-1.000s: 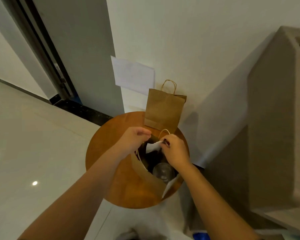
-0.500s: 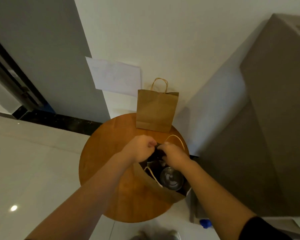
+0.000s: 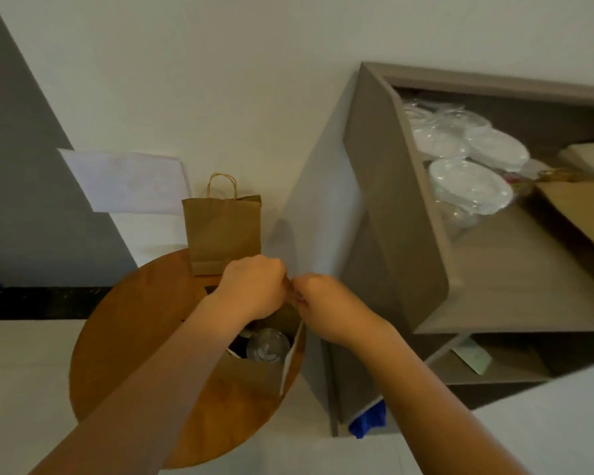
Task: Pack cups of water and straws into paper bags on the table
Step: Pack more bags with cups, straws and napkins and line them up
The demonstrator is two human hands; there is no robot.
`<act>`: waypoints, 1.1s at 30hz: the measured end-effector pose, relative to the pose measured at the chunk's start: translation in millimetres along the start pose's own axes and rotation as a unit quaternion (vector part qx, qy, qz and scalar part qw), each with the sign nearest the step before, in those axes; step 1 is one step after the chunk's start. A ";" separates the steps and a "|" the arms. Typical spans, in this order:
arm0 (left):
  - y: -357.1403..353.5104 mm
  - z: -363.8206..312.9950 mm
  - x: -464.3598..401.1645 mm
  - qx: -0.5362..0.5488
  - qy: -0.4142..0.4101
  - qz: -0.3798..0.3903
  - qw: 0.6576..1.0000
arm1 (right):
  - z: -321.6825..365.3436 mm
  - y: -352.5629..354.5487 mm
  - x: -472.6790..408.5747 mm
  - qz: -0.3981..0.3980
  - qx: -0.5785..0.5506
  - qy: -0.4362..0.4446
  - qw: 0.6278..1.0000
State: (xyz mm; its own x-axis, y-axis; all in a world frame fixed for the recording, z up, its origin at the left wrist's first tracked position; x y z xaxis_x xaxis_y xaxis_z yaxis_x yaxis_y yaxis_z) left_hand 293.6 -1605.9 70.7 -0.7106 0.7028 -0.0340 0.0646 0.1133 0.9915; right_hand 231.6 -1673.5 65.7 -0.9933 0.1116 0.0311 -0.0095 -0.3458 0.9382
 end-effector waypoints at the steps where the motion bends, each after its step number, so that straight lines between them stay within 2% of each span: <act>1: 5.3 -16.7 4.2 -0.012 -0.002 0.000 1.000 | -6.0 9.3 15.4 -0.008 -0.005 -0.007 1.000; 5: 28.8 -89.6 24.8 -0.023 -0.005 -0.020 1.000 | -38.4 47.4 81.3 -0.048 -0.040 -0.032 0.998; 9: 43.2 -167.8 42.9 0.012 -0.030 -0.023 0.999 | -83.5 81.2 142.9 -0.065 -0.076 -0.059 0.993; 16: 47.9 -276.7 21.5 0.083 -0.075 -0.030 0.993 | -164.0 142.2 193.9 -0.147 -0.069 -0.121 0.979; 21: 50.1 -316.9 -27.1 0.081 -0.089 -0.068 0.990 | -217.7 187.9 185.4 -0.196 -0.035 -0.160 0.967; 26: 43.3 -341.3 -96.2 0.112 -0.060 -0.084 0.988 | -275.0 232.1 142.4 -0.241 -0.007 -0.195 0.951; 33: 37.7 -348.6 -192.5 0.126 -0.019 -0.123 0.984 | -346.1 247.5 59.1 -0.282 -0.015 -0.240 0.929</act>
State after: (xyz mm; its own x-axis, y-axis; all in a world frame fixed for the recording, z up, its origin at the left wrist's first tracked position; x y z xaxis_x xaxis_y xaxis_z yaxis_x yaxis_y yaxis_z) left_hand 188.6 -1981.8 158.5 -0.7001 0.6574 -0.2786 0.0690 0.4506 0.8900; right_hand 130.6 -2075.0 180.5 -0.6625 0.6837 -0.3061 -0.5235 -0.1302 0.8420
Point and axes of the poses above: each hand's wrist, its own x-axis away from the middle knuckle, its own y-axis out of the back of the hand, z = x × y, the point moved 6 cm from there along -x, towards the middle knuckle, and after that the axes turned 10 degrees about -z, right-handed, at the moved point
